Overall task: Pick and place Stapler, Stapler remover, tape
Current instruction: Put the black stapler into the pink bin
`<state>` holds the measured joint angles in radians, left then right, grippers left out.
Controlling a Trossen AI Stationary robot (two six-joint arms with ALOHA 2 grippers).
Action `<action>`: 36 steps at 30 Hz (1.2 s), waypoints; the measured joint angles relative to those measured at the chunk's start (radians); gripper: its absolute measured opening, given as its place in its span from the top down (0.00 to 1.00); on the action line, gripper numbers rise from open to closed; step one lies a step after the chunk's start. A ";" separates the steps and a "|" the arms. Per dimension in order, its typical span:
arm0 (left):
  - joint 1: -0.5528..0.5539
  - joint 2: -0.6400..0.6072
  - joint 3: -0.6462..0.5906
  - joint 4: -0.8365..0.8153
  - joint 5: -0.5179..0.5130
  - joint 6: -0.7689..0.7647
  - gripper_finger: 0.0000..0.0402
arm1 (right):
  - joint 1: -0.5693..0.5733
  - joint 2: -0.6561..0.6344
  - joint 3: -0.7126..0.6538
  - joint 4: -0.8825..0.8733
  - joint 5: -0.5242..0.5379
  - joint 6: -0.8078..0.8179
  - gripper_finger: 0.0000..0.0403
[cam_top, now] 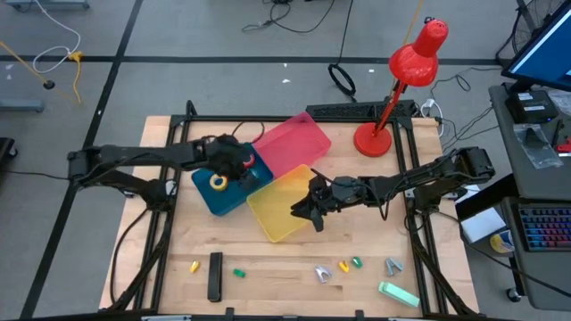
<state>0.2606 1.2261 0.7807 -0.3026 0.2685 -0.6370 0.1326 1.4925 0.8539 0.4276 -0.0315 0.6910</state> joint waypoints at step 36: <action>-1.018 0.107 0.000 -0.114 -0.218 -1.604 0.47 | -0.098 -0.409 -0.344 0.050 -0.128 -0.199 0.75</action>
<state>-0.7573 1.3328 0.7803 -0.4164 0.0505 -2.2412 0.0341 1.0837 0.5102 0.4772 -0.1598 0.4923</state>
